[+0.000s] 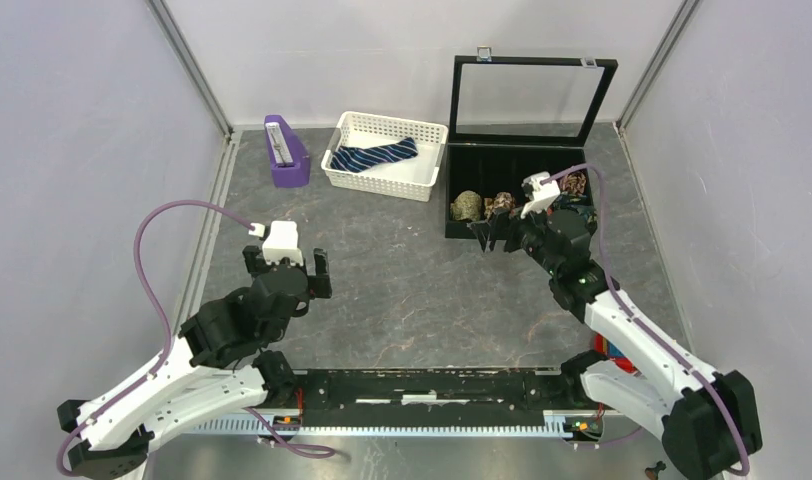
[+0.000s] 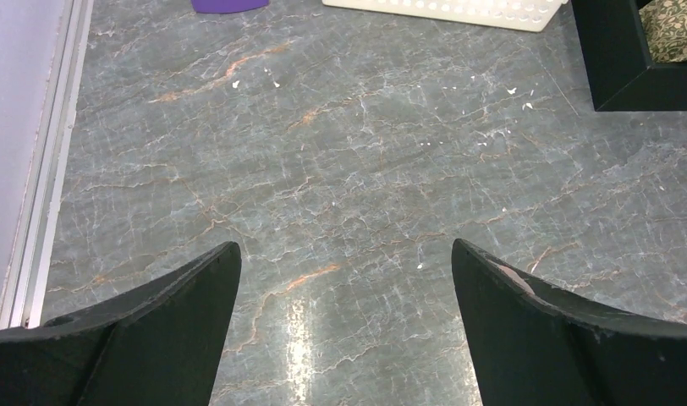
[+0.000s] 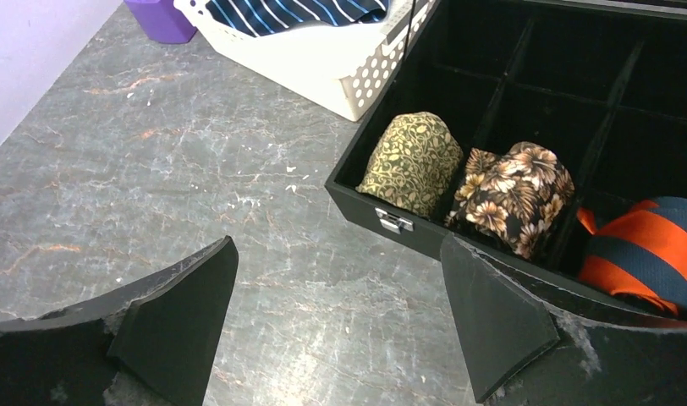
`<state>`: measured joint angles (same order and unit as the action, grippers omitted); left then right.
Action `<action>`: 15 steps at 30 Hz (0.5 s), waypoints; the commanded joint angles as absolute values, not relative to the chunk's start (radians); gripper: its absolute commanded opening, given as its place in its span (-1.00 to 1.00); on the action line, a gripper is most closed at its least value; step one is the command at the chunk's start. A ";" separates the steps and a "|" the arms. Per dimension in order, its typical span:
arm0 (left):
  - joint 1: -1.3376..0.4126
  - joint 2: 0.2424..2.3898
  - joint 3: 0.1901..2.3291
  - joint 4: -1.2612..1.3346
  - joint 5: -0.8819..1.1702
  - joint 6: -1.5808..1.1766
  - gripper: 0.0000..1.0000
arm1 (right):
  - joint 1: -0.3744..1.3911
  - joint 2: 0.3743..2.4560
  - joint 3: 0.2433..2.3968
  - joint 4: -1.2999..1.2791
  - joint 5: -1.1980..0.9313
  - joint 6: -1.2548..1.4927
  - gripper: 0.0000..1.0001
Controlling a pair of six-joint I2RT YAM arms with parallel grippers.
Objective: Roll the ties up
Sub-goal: Pick up the tie from the bin.
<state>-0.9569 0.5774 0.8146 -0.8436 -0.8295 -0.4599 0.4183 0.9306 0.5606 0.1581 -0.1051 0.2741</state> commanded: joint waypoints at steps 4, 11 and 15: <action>-0.953 0.580 0.847 -0.850 -0.862 -0.485 1.00 | 0.428 1.053 0.696 0.190 -0.109 0.330 0.96; -0.950 0.578 0.851 -0.850 -0.858 -0.494 1.00 | 0.472 1.290 0.942 0.125 -0.117 0.322 0.96; -0.949 0.568 0.847 -0.851 -0.862 -0.494 1.00 | 0.508 1.479 1.164 0.051 -0.096 0.301 0.96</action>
<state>-0.9554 0.5766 0.8162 -0.8444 -0.8360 -0.4599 0.4789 1.3449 0.9707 0.1097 -0.1104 0.3138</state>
